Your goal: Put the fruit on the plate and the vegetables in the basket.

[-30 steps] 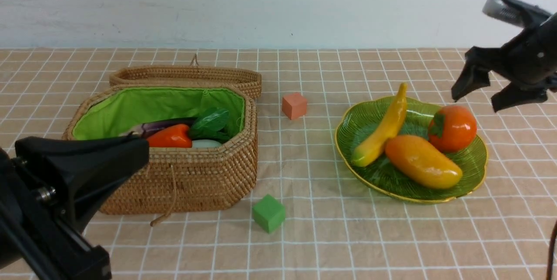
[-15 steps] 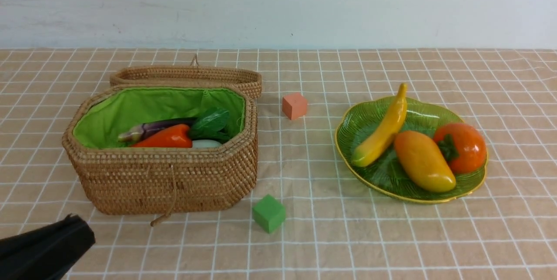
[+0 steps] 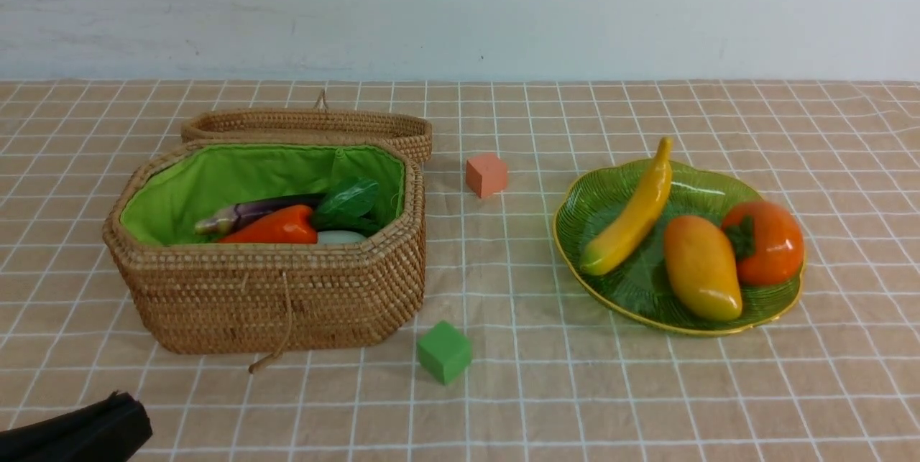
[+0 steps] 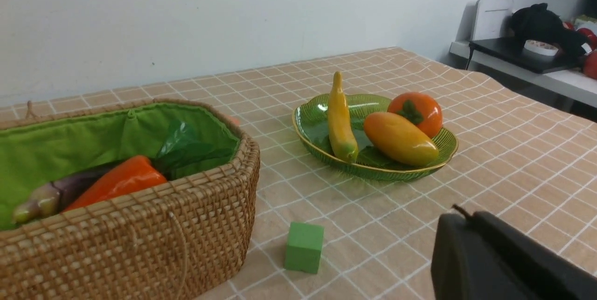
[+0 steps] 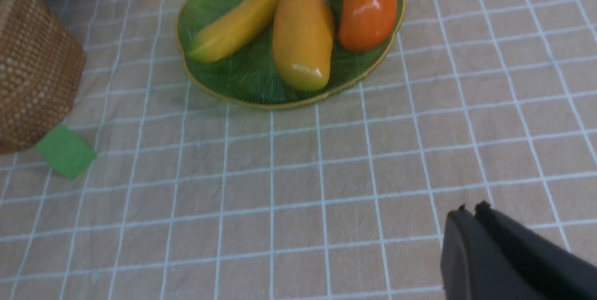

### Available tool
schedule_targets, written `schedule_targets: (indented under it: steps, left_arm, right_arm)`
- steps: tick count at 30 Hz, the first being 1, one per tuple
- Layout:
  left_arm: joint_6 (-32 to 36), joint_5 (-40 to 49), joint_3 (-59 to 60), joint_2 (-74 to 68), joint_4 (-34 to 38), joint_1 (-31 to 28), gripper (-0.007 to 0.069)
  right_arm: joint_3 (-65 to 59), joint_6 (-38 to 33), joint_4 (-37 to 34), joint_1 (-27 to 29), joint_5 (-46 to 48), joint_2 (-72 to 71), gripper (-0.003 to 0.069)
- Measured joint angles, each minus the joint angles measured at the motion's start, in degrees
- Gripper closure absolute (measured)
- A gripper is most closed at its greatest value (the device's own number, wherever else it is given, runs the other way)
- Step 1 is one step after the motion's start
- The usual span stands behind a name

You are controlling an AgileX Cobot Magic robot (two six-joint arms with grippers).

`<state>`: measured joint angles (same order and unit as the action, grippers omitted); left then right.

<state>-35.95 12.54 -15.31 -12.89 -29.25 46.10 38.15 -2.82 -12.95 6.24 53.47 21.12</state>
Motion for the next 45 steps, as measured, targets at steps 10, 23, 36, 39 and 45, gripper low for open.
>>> schedule_targets:
  steps: [10, 23, 36, 39, 45]
  left_arm:
    - [0.0, 3.0, 0.0, 0.0, 0.0, 0.0, 0.0633]
    - [0.0, 3.8, 0.0, 0.0, 0.0, 0.0, 0.0623]
    - [0.0, 4.0, 0.1, 0.0, 0.0, 0.0, 0.061]
    - [0.0, 4.1, 0.1, 0.0, 0.0, 0.0, 0.0607]
    - [0.0, 4.1, 0.1, 0.0, 0.0, 0.0, 0.0602]
  right_arm:
    - [-2.6, 0.0, 1.9, 0.0, -7.6, -0.5, 0.0624]
    - [-11.3, 0.0, 6.7, -1.5, -19.9, -6.0, 0.0629]
    - [-39.4, 1.2, 7.6, -1.7, -32.4, -21.7, 0.0676]
    - [-39.3, 1.5, 7.5, -1.7, -32.1, -21.7, 0.0674]
    - [-39.3, 1.7, 7.4, -1.7, -31.9, -21.7, 0.0671]
